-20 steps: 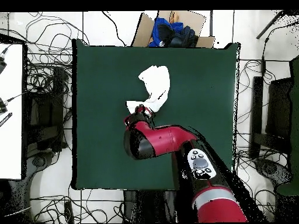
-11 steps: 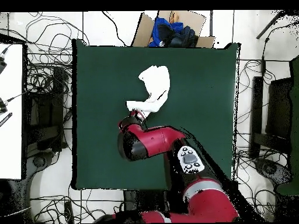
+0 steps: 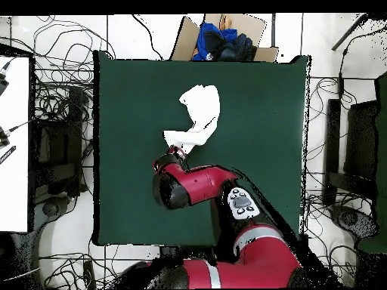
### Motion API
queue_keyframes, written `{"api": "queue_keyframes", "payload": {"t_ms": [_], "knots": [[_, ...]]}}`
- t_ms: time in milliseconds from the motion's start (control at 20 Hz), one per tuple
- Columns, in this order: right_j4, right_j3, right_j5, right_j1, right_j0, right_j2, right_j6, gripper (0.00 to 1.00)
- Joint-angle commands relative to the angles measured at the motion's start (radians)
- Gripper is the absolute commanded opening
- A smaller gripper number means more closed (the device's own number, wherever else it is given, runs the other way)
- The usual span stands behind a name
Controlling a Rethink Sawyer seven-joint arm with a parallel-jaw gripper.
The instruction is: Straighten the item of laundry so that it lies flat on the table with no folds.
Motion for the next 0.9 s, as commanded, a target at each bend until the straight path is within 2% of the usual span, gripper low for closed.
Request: {"api": "queue_keyframes", "payload": {"t_ms": [50, 550, 900], "knots": [[-0.063, -0.084, -0.067, 0.046, 0.030, -0.062, 0.110, 0.00], [-0.072, -0.105, -0.196, 0.077, 0.052, -0.107, 0.119, 0.00], [-0.087, -0.123, -0.226, 0.106, 0.040, -0.084, 0.114, 0.00]]}}
